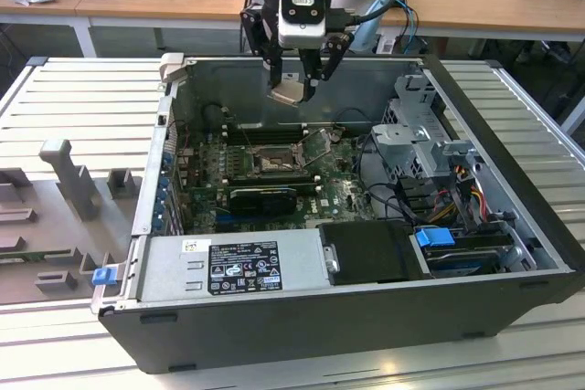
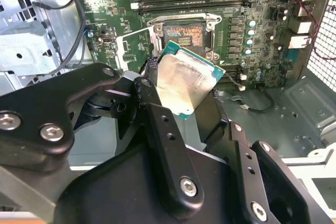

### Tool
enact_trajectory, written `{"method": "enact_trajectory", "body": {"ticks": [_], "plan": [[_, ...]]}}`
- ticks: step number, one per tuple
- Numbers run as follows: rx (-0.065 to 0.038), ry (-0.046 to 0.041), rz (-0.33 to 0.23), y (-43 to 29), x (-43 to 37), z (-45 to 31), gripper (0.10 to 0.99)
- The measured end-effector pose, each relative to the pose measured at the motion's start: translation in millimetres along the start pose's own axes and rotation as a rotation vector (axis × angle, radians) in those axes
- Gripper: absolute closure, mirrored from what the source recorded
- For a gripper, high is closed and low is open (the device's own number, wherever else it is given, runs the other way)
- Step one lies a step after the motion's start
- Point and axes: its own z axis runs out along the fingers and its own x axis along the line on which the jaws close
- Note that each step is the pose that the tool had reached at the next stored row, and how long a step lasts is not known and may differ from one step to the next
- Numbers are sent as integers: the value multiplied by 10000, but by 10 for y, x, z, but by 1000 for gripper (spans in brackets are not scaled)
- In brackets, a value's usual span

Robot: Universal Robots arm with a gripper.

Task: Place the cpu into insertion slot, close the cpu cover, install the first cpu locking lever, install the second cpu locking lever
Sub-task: 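Place the cpu into insertion slot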

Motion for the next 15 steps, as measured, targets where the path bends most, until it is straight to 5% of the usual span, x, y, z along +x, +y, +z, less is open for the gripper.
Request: {"method": "enact_trajectory", "body": {"ticks": [15], "plan": [[-19, -83, 951, 0, 0, 5, 557]]}}
